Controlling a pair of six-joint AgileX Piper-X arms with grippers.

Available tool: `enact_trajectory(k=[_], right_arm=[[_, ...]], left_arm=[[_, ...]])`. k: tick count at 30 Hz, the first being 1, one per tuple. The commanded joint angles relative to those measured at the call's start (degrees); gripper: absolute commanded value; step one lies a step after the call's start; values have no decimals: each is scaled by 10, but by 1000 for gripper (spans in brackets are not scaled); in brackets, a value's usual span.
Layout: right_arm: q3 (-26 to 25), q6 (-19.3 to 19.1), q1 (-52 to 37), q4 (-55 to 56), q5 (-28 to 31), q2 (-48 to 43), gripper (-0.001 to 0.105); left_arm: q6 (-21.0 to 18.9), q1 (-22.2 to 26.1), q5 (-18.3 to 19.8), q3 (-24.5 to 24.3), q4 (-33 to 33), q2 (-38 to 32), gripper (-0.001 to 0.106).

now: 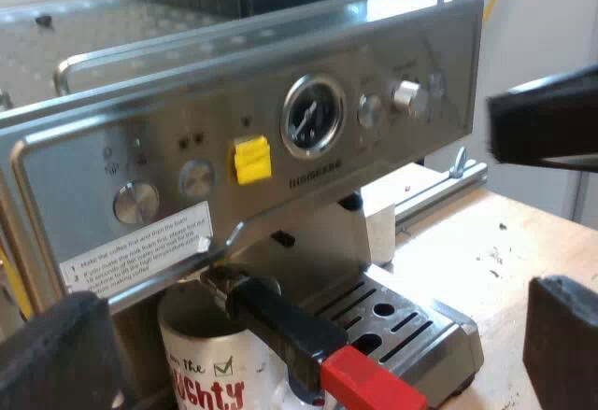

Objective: Place mug into machine

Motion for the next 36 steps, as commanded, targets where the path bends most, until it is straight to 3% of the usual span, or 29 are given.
enact_trajectory(k=[1,22,36], right_arm=[[-22,5,0,-9,0,31,0],[-122,5,-40,-55,21,187,0],[-163,4,-53,-52,102,240,0]], left_arm=[[-1,-3,1,-4,7,-2,89],[-1,-3,1,-7,7,-2,89],[-1,-3,1,-7,7,-2,89]])
